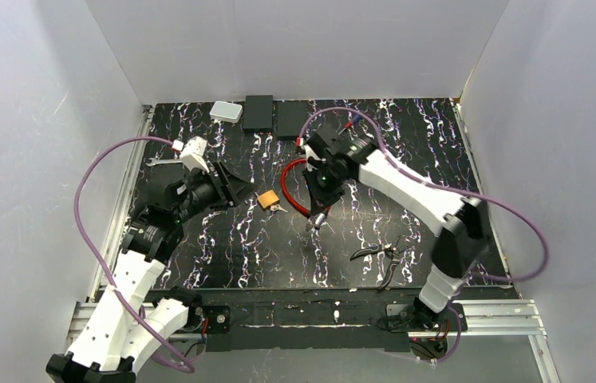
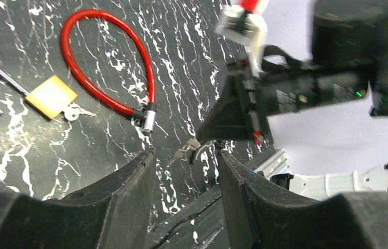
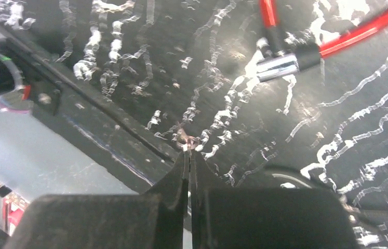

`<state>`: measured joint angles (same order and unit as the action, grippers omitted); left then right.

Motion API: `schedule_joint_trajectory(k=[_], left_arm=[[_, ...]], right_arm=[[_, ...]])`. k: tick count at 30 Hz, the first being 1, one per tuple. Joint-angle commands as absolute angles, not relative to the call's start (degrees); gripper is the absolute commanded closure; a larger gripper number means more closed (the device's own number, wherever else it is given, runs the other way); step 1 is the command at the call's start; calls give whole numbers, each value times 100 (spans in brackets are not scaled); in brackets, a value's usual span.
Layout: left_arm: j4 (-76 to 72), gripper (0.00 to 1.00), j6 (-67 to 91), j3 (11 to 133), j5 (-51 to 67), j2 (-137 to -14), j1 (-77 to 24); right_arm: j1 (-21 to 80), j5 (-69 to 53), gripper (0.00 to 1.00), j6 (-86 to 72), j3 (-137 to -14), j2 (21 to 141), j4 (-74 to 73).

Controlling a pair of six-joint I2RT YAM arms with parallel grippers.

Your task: Unlock with the key

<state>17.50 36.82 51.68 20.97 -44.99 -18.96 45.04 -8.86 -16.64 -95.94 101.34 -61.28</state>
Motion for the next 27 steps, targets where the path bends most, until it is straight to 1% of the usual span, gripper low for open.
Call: schedule_joint_trajectory(k=[1,4,9,11,14,18,22,27], left_arm=[[1599,54,4230,5165,2471,-4809,-1901],[1853,49,4264,5442,2818,-5136,-1906],[2137,40,3797,5803,3935,-5705,-1909],[2130,39,3707,5772,4148,-5794,-1913],[1940,38,3538,5607,4144,-5692,-1953],[1071,36,3613,5244,4189,-5297,-1965],[-349,35,3959,4674,4092,-4707,-1966],[-940,38,4217,4460,3808,-4470,-1960]], right_arm=[[4524,-2100,99,-1513,-8341,8056,-2994],[4524,-2361,99,-1504,-7958,7762,-2467],[4526,-2485,99,-1473,-8091,7797,-2476],[4526,-2451,99,-1494,-8176,7810,-2471],[4526,-2540,99,-1485,-8242,7830,-2451],[4523,-2655,99,-1519,-8201,7747,-2159],[4530,-2877,99,-1544,-8362,7760,-1995],[4526,-3231,99,-1843,-8424,7717,-1572]])
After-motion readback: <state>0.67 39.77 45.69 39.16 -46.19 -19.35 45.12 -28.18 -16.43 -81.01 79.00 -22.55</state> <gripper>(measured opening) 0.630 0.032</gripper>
